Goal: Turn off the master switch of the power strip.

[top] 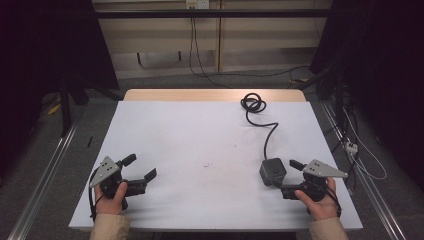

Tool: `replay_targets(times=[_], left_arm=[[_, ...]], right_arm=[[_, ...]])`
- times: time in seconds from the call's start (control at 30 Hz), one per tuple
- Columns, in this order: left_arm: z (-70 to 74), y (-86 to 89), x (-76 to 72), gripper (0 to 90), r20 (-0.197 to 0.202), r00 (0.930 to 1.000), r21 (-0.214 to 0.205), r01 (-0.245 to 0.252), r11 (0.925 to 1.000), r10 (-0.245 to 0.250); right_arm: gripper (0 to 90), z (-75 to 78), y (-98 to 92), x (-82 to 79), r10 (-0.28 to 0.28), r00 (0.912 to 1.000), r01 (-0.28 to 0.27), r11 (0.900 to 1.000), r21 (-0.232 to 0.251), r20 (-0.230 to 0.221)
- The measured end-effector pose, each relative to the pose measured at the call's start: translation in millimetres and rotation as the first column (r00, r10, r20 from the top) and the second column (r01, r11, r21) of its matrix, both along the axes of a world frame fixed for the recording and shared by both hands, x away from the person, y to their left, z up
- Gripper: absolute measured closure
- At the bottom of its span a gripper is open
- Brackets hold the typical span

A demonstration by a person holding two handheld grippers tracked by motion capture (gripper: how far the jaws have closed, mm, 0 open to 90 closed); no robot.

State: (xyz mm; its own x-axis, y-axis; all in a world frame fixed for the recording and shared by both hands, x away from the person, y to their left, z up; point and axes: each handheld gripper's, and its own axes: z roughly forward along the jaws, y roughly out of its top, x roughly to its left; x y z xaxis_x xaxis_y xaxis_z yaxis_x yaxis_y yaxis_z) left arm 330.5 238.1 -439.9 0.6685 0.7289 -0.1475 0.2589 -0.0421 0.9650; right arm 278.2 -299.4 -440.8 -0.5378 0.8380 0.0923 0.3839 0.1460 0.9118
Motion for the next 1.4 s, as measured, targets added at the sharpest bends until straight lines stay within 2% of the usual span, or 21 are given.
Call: replay_targets(times=[0.8, 1.4], left_arm=[[0.2, 0.0, -0.2, 3.0, 0.0, 1.0, -0.004, -0.001, 1.0, 0.001], [0.5, 0.7, -0.2, 3.0, 0.001, 1.0, -0.004, -0.001, 1.0, 0.001]], right_arm=[[6.2, -6.8, -11.1, -4.0, 0.003, 1.0, -0.003, 0.9995, -0.031, -0.002], [6.3, -10.1, -14.7, -6.3, 0.001, 1.0, -0.001, 0.9993, -0.037, -0.008]])
